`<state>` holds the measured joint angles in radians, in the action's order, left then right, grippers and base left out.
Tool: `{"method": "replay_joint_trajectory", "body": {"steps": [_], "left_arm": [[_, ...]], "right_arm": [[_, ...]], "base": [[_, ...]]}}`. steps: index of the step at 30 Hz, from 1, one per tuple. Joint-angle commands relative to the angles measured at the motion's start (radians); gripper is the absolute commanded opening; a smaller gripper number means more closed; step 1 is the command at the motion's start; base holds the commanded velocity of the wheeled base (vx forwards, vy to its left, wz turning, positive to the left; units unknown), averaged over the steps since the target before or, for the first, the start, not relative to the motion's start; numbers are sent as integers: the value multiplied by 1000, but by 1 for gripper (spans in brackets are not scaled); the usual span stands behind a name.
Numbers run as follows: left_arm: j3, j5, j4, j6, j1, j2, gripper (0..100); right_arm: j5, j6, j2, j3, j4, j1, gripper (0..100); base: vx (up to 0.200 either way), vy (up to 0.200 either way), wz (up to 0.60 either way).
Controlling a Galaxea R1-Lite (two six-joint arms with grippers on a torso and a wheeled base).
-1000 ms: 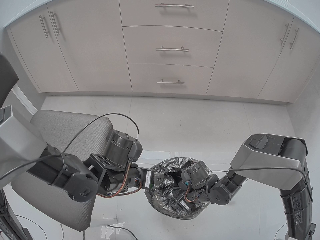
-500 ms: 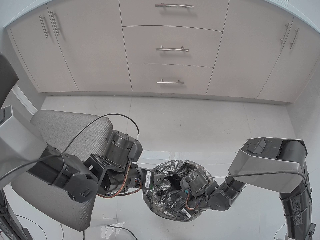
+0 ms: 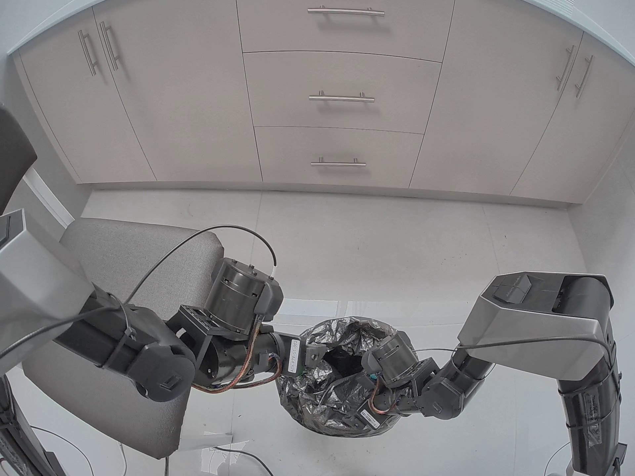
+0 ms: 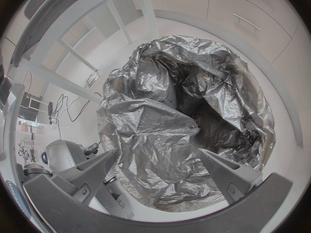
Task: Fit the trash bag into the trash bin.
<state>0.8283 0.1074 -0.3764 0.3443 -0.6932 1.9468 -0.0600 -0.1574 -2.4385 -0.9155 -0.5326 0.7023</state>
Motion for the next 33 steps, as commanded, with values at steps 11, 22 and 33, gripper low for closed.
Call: {"method": "replay_joint_trajectory", "body": {"steps": [11, 22, 33], "left_arm": [[-17, 5, -78, 16, 0, -17, 100], [-118, 6, -75, 73, 15, -307, 100], [-267, 144, 11, 68, 236, -848, 100]], "right_arm": [[-61, 147, 147, 147, -196, -11, 100], [-61, 219, 549, 420, -296, -17, 100], [-69, 266, 748, 432, -296, -34, 100]], "base": [[0, 0, 0], [0, 0, 0], [0, 0, 0]]}}
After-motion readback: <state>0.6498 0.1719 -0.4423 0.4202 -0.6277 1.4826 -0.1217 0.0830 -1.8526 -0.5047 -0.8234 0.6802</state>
